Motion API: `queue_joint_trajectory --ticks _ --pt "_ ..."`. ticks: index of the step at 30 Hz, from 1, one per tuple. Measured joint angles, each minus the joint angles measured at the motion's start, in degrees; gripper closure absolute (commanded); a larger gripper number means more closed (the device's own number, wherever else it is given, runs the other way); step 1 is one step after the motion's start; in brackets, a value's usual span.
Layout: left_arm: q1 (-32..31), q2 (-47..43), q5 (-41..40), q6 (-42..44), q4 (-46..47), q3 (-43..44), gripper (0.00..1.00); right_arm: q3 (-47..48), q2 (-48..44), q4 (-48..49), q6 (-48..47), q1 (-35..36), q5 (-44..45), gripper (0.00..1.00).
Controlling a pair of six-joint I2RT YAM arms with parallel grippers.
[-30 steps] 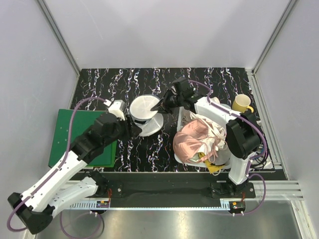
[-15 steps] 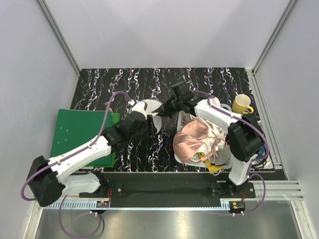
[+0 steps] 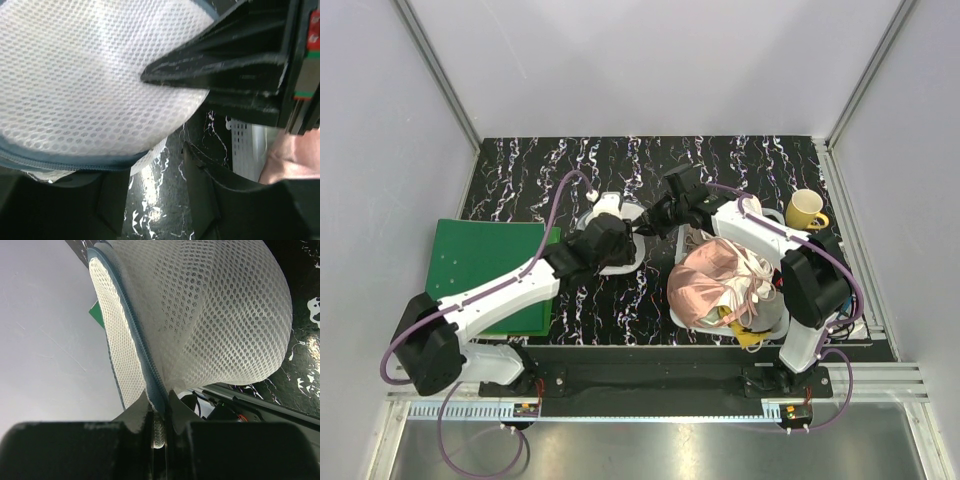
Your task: Place the bra in the laundry bag and zip it closed
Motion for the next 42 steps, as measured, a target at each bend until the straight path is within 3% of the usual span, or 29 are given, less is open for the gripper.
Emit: queue_joint_trajectory --ticks 6,9,13,15,16,18,19,21,23,25,30,35,38,42 --pt "2.0 1.7 -0.6 0.0 -0.4 2.3 0.89 -0.3 -0.7 -0.2 -0.3 0.1 1.1 1.0" --pt "3.4 2.1 -0.1 0.0 -1.1 3.0 1.0 -1.0 -1.5 -0.2 -1.1 0.1 1.7 1.0" --pt "4.2 2.1 2.1 0.2 -2.0 3.2 1.0 -1.2 -1.7 -0.3 -4.3 0.3 2.8 0.97" --pt "4.4 1.9 3.6 0.2 -2.4 3.0 1.0 -0.8 -1.7 -1.4 -7.7 0.4 2.9 0.9" --pt "4.5 1.7 4.6 0.2 -2.4 2.7 1.0 -0.2 -1.7 -2.3 -9.4 0.5 3.0 0.77" --pt "4.9 0.5 7.2 0.0 -2.1 1.4 1.0 2.4 -1.2 -5.0 -14.2 0.5 3.1 0.64" --pt "5.3 -0.4 8.4 0.0 -2.0 0.8 1.0 3.6 -1.1 -6.1 -16.7 0.5 3.1 0.51" --pt "6.4 -1.9 10.6 -0.1 -1.9 -0.3 1.0 5.3 -1.1 -7.8 -21.0 0.5 2.9 0.4" --pt "7.4 -2.9 13.4 -0.3 -1.5 -1.1 1.0 6.0 -1.1 -9.0 -24.9 0.4 2.7 0.3" --pt "7.8 -3.1 16.0 -0.7 -1.2 -1.4 1.0 5.9 -1.1 -10.5 -27.5 0.4 2.1 0.29" --pt "7.8 -3.1 21.1 -2.1 0.4 -1.9 1.0 2.4 -2.6 -12.6 -29.3 0.3 0.5 0.28" --pt "7.8 -3.1 24.7 -4.0 2.0 -2.1 1.0 -0.4 -6.7 -13.1 -24.4 0.4 0.1 0.27" --pt "7.8 -3.0 26.0 -4.8 2.9 -2.1 1.0 -1.5 -8.9 -12.2 -20.3 0.5 -0.2 0.38" --pt "7.8 -2.8 26.8 -5.7 3.7 -2.4 1.0 -1.6 -9.4 -10.8 -16.0 0.4 -0.2 0.83"
